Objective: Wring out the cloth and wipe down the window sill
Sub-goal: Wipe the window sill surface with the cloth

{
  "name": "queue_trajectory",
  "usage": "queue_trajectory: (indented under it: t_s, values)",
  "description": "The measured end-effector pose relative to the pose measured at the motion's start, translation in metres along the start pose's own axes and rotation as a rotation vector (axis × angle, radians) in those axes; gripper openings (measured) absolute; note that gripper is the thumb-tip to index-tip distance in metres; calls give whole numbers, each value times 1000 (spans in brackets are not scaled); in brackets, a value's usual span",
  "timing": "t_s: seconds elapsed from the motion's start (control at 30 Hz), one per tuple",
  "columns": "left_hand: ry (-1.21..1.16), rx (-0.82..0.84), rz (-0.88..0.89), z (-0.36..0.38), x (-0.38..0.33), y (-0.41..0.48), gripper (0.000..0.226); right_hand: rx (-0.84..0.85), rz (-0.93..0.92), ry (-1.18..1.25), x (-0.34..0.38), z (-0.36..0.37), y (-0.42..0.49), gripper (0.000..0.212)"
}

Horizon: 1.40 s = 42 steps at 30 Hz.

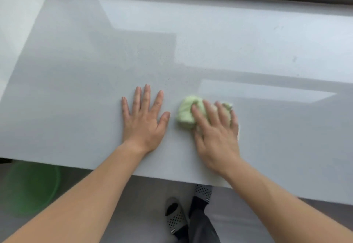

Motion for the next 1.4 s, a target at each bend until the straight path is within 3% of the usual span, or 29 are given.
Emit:
queue_trajectory:
  t_s: [0.1,0.17,0.23,0.33,0.37,0.47,0.57,0.63,0.77,0.83,0.97,1.03,1.1,1.2,1.27,1.33,1.4]
  values:
    - [-25,12,4,-3,1,2,66,116,-316,-56,7,4,-68,61]
    - [-30,19,-5,-5,1,2,66,147,-401,-93,-16,1,-72,61]
    - [-28,16,-9,-6,0,1,66,111,-275,-109,-41,-2,-56,61]
    - [-62,24,-22,-9,-2,3,66,20,108,-12,-52,-6,-43,57]
    - [-91,33,-43,-12,-3,4,65,3,157,-1,-45,-4,-50,56]
    - [-152,18,-91,-17,-16,8,62,52,-55,-44,-22,7,-92,59]
    - [-158,-24,6,-14,-41,6,63,139,-284,-66,-42,-1,-105,62]
    - [-181,11,46,-9,-55,6,64,114,-215,-72,-75,-7,-77,61]
    - [-196,24,-28,-4,-70,8,62,22,190,8,-123,-21,-6,59]
    - [-164,9,-44,-2,-73,8,63,-5,226,-5,-110,-19,-6,59]
    - [-146,-50,-80,-7,-81,13,61,94,-295,-102,-87,-12,-59,58]
    - [-122,-95,-88,-10,-85,24,55,123,-446,-88,-106,-18,-48,59]
    - [-159,-89,-73,-12,-93,41,60,88,-377,-111,-129,-22,-8,61]
    - [-215,-44,-104,-8,-109,63,61,4,-5,-21,-159,-34,72,59]
    - [-129,-51,-139,-1,-118,67,62,-9,197,47,-160,-36,100,56]
    - [-76,-70,-148,2,-121,65,65,-21,194,38,-143,-32,96,57]
    - [-89,-62,-156,0,-120,66,67,-28,-45,-12,-129,-27,73,57]
Point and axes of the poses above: each hand's wrist, its own y-axis towards the middle knuckle, its own z-axis out of the palm, x = y × z, the point moved 2 cm from there along y, towards the middle knuckle, and after that the axes turned 2 degrees about -y, right-handed, at the moved point
